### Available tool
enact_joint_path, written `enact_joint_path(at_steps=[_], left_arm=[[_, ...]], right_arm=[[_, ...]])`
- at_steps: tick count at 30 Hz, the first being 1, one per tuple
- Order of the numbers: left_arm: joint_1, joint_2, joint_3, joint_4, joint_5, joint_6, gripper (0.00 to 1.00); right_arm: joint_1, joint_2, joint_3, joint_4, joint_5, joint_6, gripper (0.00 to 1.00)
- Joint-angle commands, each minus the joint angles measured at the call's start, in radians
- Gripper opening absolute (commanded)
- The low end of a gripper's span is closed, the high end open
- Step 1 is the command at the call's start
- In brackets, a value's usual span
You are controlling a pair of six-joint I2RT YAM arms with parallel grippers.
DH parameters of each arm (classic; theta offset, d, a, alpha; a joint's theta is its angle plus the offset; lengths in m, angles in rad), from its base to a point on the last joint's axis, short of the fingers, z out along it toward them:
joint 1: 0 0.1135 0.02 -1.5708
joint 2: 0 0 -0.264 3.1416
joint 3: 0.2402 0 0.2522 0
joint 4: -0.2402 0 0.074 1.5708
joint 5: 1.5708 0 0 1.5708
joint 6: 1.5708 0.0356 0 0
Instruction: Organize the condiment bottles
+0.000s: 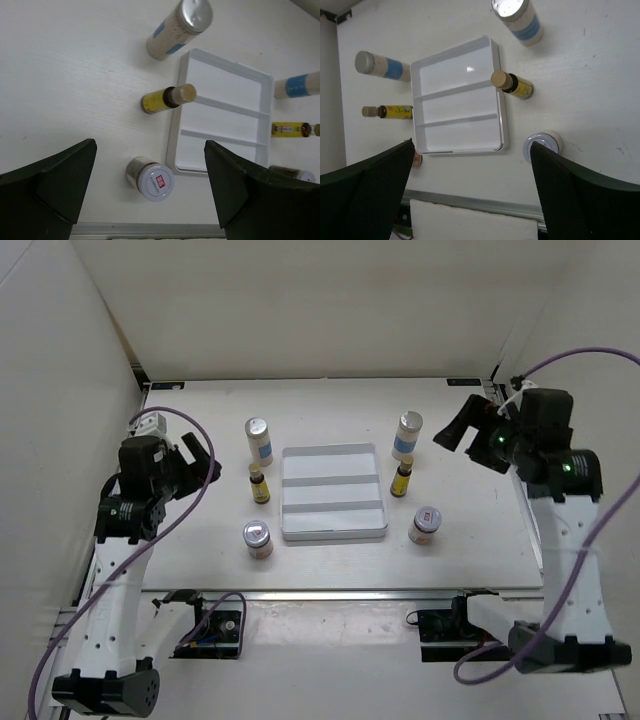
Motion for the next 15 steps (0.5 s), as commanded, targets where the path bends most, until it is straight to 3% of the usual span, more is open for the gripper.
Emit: enact_joint_path(at_steps=[1, 3, 7, 15], left_arm=[[-0.011, -0.049, 0.061, 0.002, 0.097, 0.025, 1.00], [-0.011, -0.079, 0.070, 0.002, 0.209, 0.074, 1.00], [-0.022, -0.122, 0.003, 0.002, 0.227, 0.042, 1.00], [-0.061, -0.185, -0.127, -0.029, 0.083, 0.037, 1.00]], right_arm=[[-0.001, -0.103, 0.053, 0.019, 0.084, -0.045, 0.99], [-0.001, -0.141, 0.053, -0.003, 0.127, -0.061, 0.99], [-0.001, -0.210, -0.078, -0.032, 0.176, -0.073, 0.99], [-0.001, -0.244, -0.313, -0.090, 0.121, -0.064, 0.99]])
